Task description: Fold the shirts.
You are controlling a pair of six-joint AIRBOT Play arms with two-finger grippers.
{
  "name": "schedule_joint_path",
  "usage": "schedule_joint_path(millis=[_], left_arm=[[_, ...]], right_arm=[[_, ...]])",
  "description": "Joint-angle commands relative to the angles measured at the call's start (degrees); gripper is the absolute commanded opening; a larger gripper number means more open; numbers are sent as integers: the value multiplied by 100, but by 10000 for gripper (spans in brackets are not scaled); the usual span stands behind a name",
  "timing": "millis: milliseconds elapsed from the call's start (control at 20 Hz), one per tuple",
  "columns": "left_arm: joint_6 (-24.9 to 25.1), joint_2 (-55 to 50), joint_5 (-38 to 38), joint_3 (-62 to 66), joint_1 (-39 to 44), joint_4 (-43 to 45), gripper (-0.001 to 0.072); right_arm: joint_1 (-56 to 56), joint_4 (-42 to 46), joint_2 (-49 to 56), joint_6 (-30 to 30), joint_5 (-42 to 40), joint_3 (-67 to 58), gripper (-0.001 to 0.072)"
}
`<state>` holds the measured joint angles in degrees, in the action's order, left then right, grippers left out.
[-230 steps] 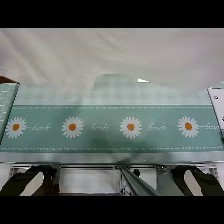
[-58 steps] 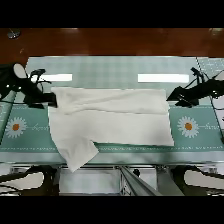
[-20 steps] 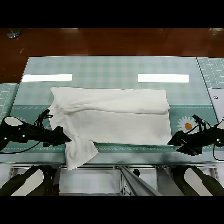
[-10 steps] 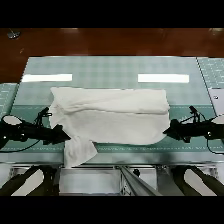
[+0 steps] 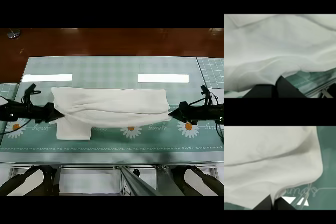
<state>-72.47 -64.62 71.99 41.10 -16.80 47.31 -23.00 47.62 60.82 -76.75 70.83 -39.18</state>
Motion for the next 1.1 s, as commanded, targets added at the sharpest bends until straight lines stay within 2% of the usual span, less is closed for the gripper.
schedule_joint_path(millis=[0, 200, 450, 900, 950, 1000, 1050], left_arm=[[-129, -619, -111, 824, 4, -264, 31], [-254, -1519, -472, 1685, 55, -289, 31], [-295, -2321, -535, 2457, 385, -284, 31], [-385, -3102, -553, 3147, 466, -280, 32], [-387, -3102, -544, 3161, 448, -278, 57], [-385, -3099, -391, 3228, 387, -273, 280], [-389, -3099, -94, 3351, 284, -186, 713]], right_arm=[[85, -284, 326, 33, -199, -505, 36], [321, -994, 1281, 249, -737, -1095, 36], [610, -949, 2321, 238, -905, -1827, 36], [590, -979, 2771, 98, -1078, -2146, 40], [553, -984, 2769, 92, -1062, -2164, 179], [459, -968, 2771, 96, -944, -2232, 441], [286, -964, 2771, 98, -739, -2347, 606]])
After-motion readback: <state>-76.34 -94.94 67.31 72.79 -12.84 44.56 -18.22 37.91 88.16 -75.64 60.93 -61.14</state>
